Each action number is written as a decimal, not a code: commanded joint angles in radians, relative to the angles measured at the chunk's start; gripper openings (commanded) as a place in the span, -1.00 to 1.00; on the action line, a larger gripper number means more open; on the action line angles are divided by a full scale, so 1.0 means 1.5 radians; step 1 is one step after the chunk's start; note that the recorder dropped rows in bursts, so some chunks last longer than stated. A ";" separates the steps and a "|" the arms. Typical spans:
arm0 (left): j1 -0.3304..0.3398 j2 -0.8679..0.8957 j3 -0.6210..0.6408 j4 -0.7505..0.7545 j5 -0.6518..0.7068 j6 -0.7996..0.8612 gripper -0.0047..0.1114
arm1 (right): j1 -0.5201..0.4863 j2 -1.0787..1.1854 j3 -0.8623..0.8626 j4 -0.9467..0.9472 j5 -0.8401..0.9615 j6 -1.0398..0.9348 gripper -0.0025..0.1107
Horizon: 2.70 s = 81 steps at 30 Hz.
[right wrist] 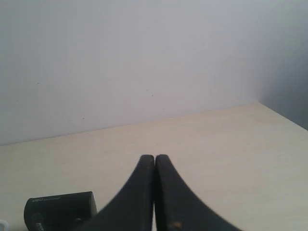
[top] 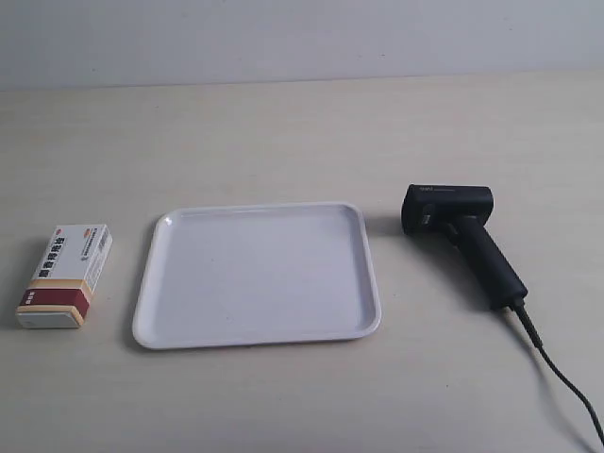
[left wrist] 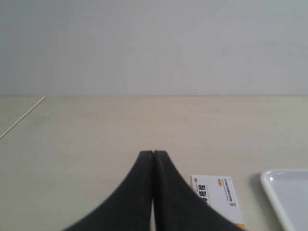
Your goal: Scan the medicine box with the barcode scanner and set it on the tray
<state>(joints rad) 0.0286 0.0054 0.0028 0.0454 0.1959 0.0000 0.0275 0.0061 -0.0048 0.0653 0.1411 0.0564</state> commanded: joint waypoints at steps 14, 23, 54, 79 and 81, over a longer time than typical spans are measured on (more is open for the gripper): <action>0.001 -0.004 -0.002 -0.003 -0.004 0.000 -0.89 | -0.003 -0.004 0.003 -0.003 -0.006 -0.002 -0.95; 0.001 -0.004 -0.002 -0.060 -0.053 -0.199 -0.89 | -0.003 -0.004 0.003 -0.002 -0.022 -0.002 -0.95; -0.181 0.906 -0.234 0.071 -0.273 -0.156 0.38 | -0.003 0.039 -0.008 0.211 -0.058 -0.043 -0.96; -0.155 1.215 -0.316 0.068 -0.435 -0.055 0.89 | -0.003 0.039 -0.008 0.212 -0.055 -0.043 -0.96; -0.148 1.223 -0.321 0.073 -0.432 -0.049 0.88 | -0.003 0.039 -0.008 0.212 -0.055 -0.043 -0.96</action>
<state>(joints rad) -0.2084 1.8247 -0.4658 0.1633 -0.4376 -0.0893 0.0275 0.0595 -0.0102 0.3902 0.0571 0.0000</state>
